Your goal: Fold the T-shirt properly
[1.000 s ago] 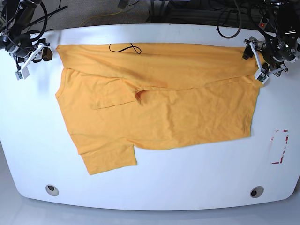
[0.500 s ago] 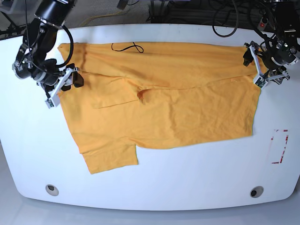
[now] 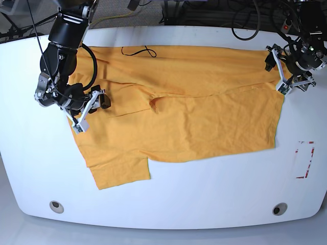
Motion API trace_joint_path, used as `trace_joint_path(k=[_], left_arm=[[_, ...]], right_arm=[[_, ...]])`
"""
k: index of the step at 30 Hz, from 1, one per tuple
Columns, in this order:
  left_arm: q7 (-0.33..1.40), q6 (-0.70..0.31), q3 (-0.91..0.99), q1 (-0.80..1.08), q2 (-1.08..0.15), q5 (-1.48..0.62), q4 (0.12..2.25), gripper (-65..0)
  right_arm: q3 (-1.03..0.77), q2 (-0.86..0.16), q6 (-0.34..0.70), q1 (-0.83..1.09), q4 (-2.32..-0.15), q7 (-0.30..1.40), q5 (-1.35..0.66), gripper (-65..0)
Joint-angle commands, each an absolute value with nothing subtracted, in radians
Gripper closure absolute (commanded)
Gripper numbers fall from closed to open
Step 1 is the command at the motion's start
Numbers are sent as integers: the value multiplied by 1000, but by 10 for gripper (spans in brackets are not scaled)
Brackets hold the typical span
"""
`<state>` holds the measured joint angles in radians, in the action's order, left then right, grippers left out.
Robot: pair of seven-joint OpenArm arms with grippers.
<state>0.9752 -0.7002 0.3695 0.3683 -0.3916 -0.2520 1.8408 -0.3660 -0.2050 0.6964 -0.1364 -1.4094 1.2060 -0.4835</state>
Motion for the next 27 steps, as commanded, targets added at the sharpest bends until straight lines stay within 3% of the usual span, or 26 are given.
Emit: trace_joint_path(k=[1,14,20,27], left_arm=[[963,-698,378,364,-410,-251,1857,-456],[960,-698,377,360,-412,-254,1802,-454],[960,-698,375,360,-412,-255,1802,-454],[960,-698,371,358,-412,-254,1802,-454]], right_arm=[[-352,-223,698,-166,-1414,1167,-503,-336],[-343,-202,698,-173,-1405,1158,-501,-325],[-343,-200,698,-170,-1391,1107,-501,-117],[-343,-208,698,-174,-1382,1104,-499,0]])
